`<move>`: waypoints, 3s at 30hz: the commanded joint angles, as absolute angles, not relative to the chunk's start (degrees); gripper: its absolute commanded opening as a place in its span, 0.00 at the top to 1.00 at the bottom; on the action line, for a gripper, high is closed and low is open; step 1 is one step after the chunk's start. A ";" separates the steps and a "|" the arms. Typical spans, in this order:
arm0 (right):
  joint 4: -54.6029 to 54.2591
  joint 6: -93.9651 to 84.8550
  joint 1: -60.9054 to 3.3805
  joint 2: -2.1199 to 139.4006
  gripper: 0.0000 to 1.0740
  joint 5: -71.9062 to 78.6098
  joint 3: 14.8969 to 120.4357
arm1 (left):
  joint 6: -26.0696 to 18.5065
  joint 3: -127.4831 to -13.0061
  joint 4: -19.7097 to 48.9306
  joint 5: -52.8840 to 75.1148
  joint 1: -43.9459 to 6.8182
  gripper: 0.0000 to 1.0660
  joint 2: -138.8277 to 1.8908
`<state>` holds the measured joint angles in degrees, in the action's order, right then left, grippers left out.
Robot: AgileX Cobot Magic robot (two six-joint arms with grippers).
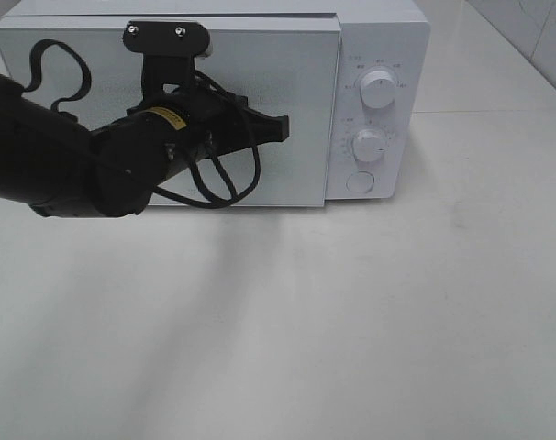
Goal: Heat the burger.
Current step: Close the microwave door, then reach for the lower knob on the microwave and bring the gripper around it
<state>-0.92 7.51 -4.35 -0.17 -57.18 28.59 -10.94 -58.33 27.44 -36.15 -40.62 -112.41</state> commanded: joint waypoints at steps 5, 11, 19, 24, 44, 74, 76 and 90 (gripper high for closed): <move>-1.09 7.16 -4.01 -1.89 0.30 -57.07 28.53 | -14.27 -64.17 35.24 -37.87 -39.19 1.00 -114.42; -1.09 7.16 -4.01 -1.89 0.30 -57.07 28.53 | -15.18 -64.69 33.75 -35.52 -39.76 1.00 -114.19; -1.09 7.16 -4.01 -1.89 0.30 -57.07 28.53 | -19.37 -63.31 33.86 -22.75 -41.83 1.00 -111.04; -1.09 7.16 -4.01 -1.89 0.30 -57.07 28.53 | -20.23 -59.76 33.86 -17.19 -42.40 1.00 -107.89; -1.09 7.16 -4.01 -1.89 0.30 -57.07 28.53 | -20.00 -53.97 24.06 20.28 -42.23 0.07 -97.52; -1.09 7.16 -4.01 -1.89 0.30 -57.07 28.53 | -7.96 -53.97 14.95 62.45 1.38 0.07 -71.73; -1.09 7.16 -4.01 -1.89 0.30 -57.07 28.53 | -7.96 -53.97 14.78 63.20 1.66 0.07 -70.87; -1.09 7.16 -4.01 -1.89 0.30 -57.07 28.53 | -3.38 -53.51 8.42 66.75 1.72 0.07 -53.74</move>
<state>-0.92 7.51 -4.35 -0.17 -57.18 28.59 -4.13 -53.80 8.94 66.23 1.60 -54.55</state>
